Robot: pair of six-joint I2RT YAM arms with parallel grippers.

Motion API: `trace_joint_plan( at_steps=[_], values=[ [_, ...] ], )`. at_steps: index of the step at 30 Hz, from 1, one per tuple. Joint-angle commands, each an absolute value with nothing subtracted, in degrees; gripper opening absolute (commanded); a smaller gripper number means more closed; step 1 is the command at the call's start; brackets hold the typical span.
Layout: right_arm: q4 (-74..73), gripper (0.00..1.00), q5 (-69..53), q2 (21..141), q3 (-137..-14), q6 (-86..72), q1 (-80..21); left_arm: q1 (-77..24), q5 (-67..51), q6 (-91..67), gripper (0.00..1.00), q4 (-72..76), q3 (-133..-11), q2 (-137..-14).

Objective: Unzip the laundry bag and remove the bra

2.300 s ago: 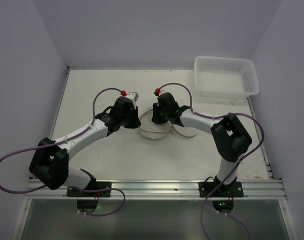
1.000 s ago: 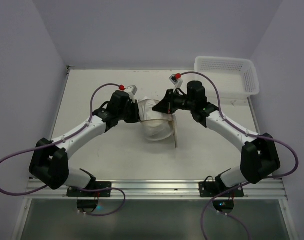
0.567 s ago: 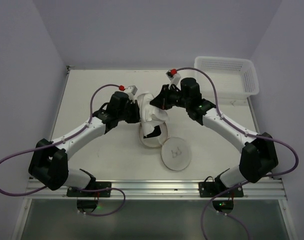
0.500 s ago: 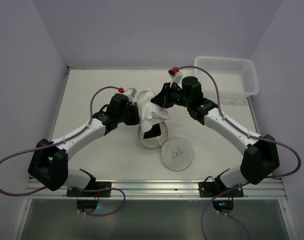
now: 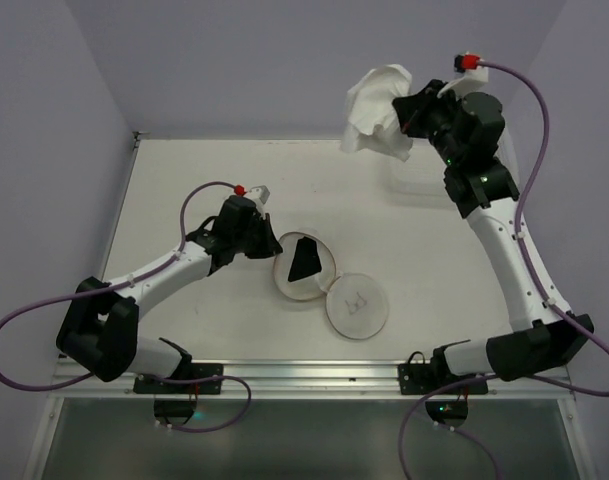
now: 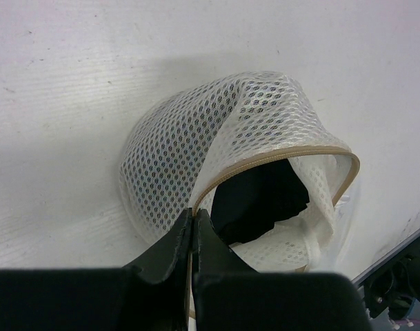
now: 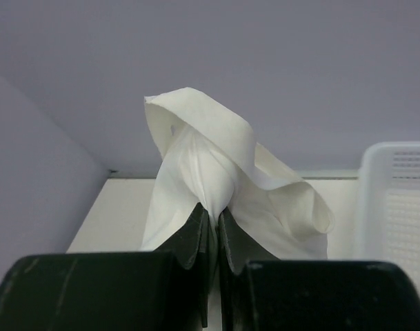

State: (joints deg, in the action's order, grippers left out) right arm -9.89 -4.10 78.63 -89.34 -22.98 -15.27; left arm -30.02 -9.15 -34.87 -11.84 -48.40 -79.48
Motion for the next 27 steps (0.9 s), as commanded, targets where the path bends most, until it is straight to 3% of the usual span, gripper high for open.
trace_joint_plan(
  at_steps=[1, 10, 20, 23, 26, 27],
  values=[
    [-11.95, 0.00, 4.03, 82.78, -93.24, -23.45, -7.85, -29.53, -8.61, -33.84, 0.00, -10.90, -49.92, -77.70],
    [-12.66, 0.00, 9.84, 100.78, -101.68, -26.54, 3.77, -29.53, -10.37, -33.40, 0.00, -12.04, -50.97, -79.28],
    [-14.67, 0.02, 0.36, 122.31, -110.91, -25.49, 6.24, -29.44, -9.93, -32.43, 0.00, -14.85, -54.40, -81.74],
    [-17.30, 0.19, -1.49, 126.64, -116.18, -24.79, 6.33, -29.44, -10.02, -32.52, 0.00, -15.20, -54.67, -82.18],
    [-19.24, 0.64, -0.97, 127.97, -117.95, -24.96, 6.68, -29.53, -9.67, -32.35, 0.00, -15.73, -55.02, -82.35],
    [-20.12, 0.71, -0.10, 126.58, -117.78, -25.40, 6.68, -29.44, -9.49, -32.26, 0.00, -15.91, -55.19, -82.35]
  ],
)
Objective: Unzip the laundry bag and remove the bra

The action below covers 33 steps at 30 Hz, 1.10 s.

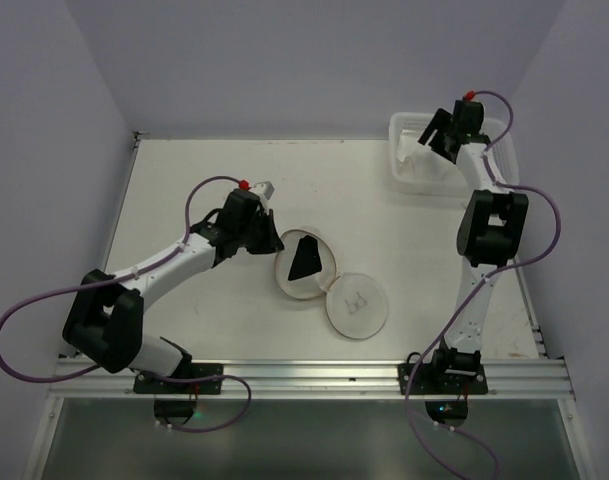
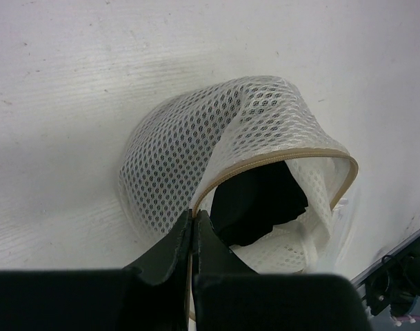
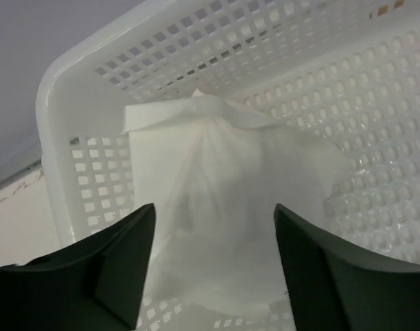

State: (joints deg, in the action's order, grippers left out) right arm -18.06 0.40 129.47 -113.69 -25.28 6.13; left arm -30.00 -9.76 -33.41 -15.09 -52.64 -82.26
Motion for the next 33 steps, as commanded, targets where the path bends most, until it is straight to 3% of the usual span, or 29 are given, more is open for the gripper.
trace_joint_plan(
  at_steps=[1, 3, 5, 10, 17, 22, 25, 29, 33],
  values=[
    [-21.08, 0.78, 4.00, 125.52, -117.51, -25.66, 6.68, -29.44, -9.32, -32.08, 0.00, -16.00, -55.72, -82.35],
    [-23.01, 0.91, 7.54, 122.71, -115.77, -25.40, 6.68, -29.53, -8.88, -31.38, 0.00, -16.52, -56.42, -82.70],
    [-24.60, 0.95, 9.92, 117.97, -114.27, -24.88, 6.68, -29.53, -8.44, -30.68, 0.00, -16.70, -57.12, -83.14],
    [-25.23, 0.97, 4.94, 103.67, -103.65, -23.30, 3.61, -29.36, -7.39, -29.09, 0.00, -17.23, -59.06, -83.93],
    [-19.18, 0.87, -3.33, 86.60, -82.20, -21.53, -15.53, -29.27, -6.94, -26.98, 0.00, -18.81, -61.61, -85.78],
    [-12.67, 0.77, -7.55, 81.13, -69.80, -22.68, -32.14, -29.27, -6.77, -26.72, 0.00, -19.16, -62.40, -85.43],
    [-9.41, 0.71, -8.26, 82.08, -66.97, -21.36, -39.45, -29.27, -6.59, -26.63, 0.00, -19.68, -62.66, -85.08],
    [-13.00, 0.50, -8.88, 88.06, -69.43, -21.01, -43.85, -29.18, -6.94, -26.46, 0.00, -20.39, -62.84, -84.99],
    [-11.17, 0.42, -8.96, 91.49, -68.12, -20.48, -45.26, -29.18, -5.89, -26.37, 0.00, -21.09, -62.58, -84.38]
  ],
)
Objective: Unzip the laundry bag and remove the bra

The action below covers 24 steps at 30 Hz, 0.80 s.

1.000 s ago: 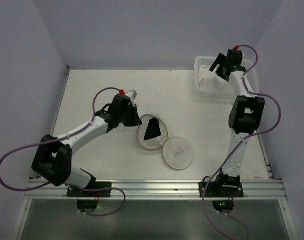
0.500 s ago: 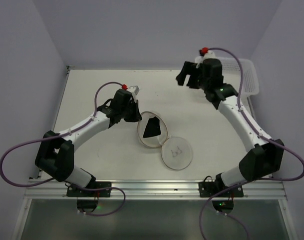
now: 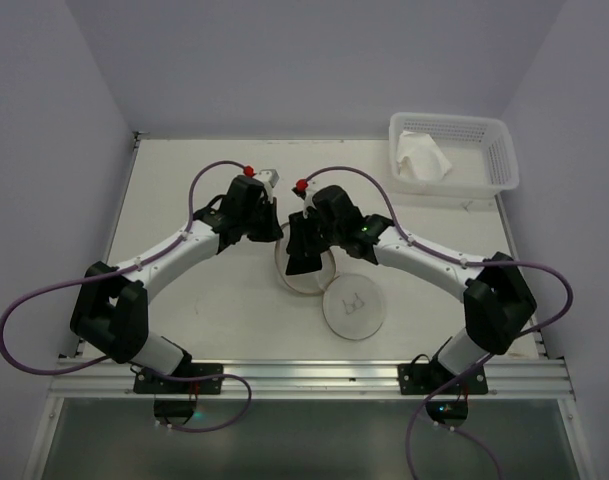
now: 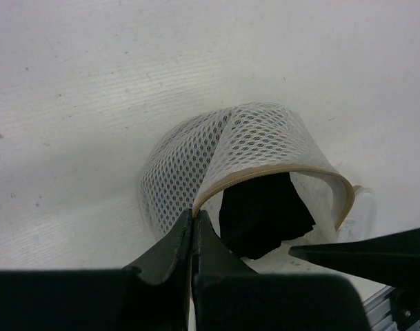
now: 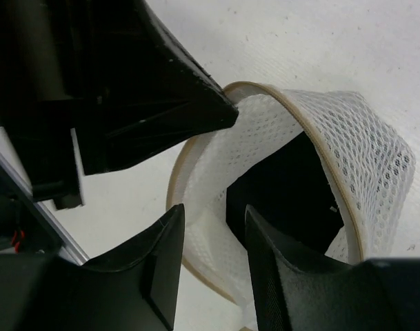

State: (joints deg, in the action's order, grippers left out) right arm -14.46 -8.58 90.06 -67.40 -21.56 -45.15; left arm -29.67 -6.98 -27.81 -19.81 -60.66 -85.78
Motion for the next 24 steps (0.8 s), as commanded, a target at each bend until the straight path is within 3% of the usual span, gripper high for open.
trace_joint_plan(
  at_steps=[1, 3, 8, 13, 19, 24],
  values=[
    [-11.25, 0.42, -8.88, 93.58, -68.20, -20.22, -45.35, -29.27, -5.63, -26.37, 0.00, -21.09, -62.23, -84.29],
    [-11.69, 0.43, -7.31, 95.79, -68.47, -19.95, -45.35, -29.18, -5.63, -26.46, 0.00, -21.27, -61.96, -84.02],
    [-10.46, 0.66, -1.50, 99.92, -67.59, -20.92, -45.44, -29.18, -5.36, -26.46, 0.00, -21.71, -61.61, -83.23],
    [-9.06, 0.81, 2.72, 102.74, -66.36, -21.18, -45.35, -29.18, -5.27, -26.54, 0.00, -21.71, -60.82, -83.32],
    [-6.51, 0.88, 2.55, 107.21, -64.43, -19.34, -45.35, -29.00, -4.13, -26.37, 0.00, -21.62, -60.12, -83.23],
    [-5.10, 0.88, 0.26, 109.16, -62.67, -18.72, -45.35, -28.48, -2.29, -25.32, 0.00, -23.02, -60.47, -82.88]
  ],
)
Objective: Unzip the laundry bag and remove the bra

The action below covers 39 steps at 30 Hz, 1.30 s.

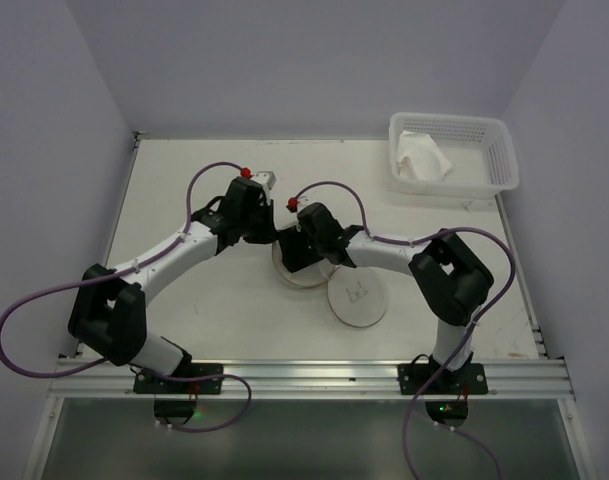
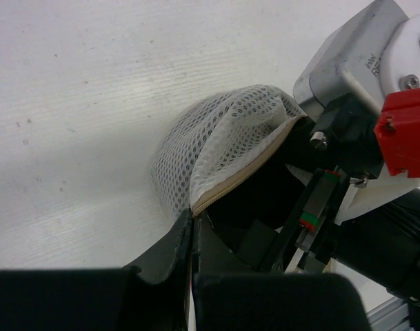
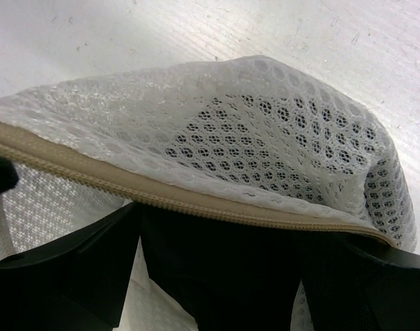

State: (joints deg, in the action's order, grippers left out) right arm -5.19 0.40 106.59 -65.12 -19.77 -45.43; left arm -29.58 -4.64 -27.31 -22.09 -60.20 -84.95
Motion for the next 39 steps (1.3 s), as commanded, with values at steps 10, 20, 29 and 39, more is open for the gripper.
trace_joint_plan(
  at_steps=[10, 20, 29, 39],
  values=[
    [-5.80, 0.72, 3.25, 110.30, -61.08, -20.39, -45.26, -26.63, 3.34, -22.67, 0.00, -27.86, -60.29, -78.41],
    [-8.87, 0.00, 0.18, 106.71, -63.28, -17.50, -45.35, -26.54, -4.30, -25.66, 0.00, -22.33, -56.87, -79.45],
    [-5.90, 0.00, -23.71, 88.53, -63.02, -14.59, -45.35, -26.54, -7.38, -26.02, 0.00, -20.04, -58.88, -82.97],
    [1.49, 0.00, -18.03, 75.59, -59.24, -22.05, -42.90, -26.54, -10.19, -25.05, 0.00, -21.97, -61.26, -82.89]
  ],
)
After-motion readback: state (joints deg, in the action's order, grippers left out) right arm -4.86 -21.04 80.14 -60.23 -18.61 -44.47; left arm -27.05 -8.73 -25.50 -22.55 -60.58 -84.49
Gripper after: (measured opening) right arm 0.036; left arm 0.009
